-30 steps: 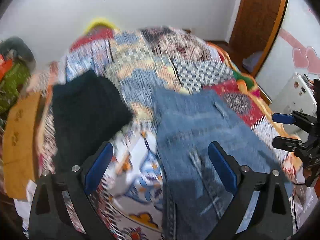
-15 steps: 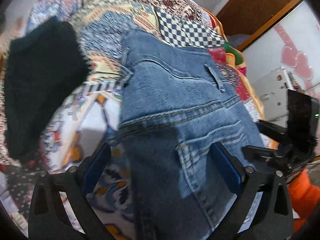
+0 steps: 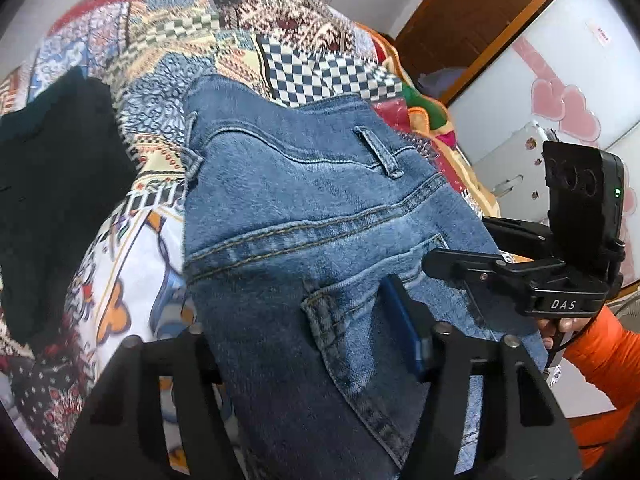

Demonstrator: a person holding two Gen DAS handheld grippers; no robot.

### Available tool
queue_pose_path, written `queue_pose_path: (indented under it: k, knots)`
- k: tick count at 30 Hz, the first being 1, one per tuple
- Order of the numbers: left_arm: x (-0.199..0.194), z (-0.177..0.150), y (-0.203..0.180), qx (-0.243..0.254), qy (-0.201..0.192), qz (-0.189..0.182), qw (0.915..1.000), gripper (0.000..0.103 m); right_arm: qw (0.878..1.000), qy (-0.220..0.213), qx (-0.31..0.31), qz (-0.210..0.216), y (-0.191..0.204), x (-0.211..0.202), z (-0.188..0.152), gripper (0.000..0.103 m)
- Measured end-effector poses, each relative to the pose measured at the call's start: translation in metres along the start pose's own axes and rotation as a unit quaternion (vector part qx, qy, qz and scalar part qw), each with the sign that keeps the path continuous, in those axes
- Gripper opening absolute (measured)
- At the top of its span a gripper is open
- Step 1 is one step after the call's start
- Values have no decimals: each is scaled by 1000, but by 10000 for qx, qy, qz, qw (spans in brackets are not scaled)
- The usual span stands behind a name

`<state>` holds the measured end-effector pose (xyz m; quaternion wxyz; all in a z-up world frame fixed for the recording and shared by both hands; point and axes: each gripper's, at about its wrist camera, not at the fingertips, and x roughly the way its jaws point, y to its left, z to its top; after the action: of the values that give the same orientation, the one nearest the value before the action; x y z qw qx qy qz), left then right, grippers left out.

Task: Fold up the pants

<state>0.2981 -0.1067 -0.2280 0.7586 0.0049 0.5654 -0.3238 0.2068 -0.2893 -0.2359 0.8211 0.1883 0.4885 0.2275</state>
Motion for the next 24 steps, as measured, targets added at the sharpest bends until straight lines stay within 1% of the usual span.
queue_pose_path:
  k: [1,2,5,7,10,14,17,21,24]
  knots:
    - [-5,-2,0,-22,-60,14,10000,55,9999,-14,-129,-41,6,-3,-1,36]
    - [-14,-5,0,-74,-158,22,9998,53,9998,-41,-197,-55,9,-6,-2,35]
    - [-41,-13,-1,-82,-477,119,9988,50,9989,-128,-447,-52,26,-17,0,32]
    - [-61,-17,-1,-24,-684,267,9973,48,9975,-251,-658,-39,43,-24,4,30]
    - [-99,-22,0,29,-1102,572,9923,47,9945,-449,-945,19,70,-32,16,29]
    - [-146,-23,13,-28,-1664,937,9816,47,9890,-689,-1303,158,107,-34,38,29]
    - [-173,-20,30,-146,-1994,1179,9727,47,9836,-850,-1563,282,134,-31,58,28]
    - [-198,-9,61,-320,-2339,1452,9608,47,9761,-970,-1905,393,165,-15,91,27]
    - [-206,3,88,-476,-2491,1560,9547,47,9709,-1011,-2126,445,186,0,116,27]
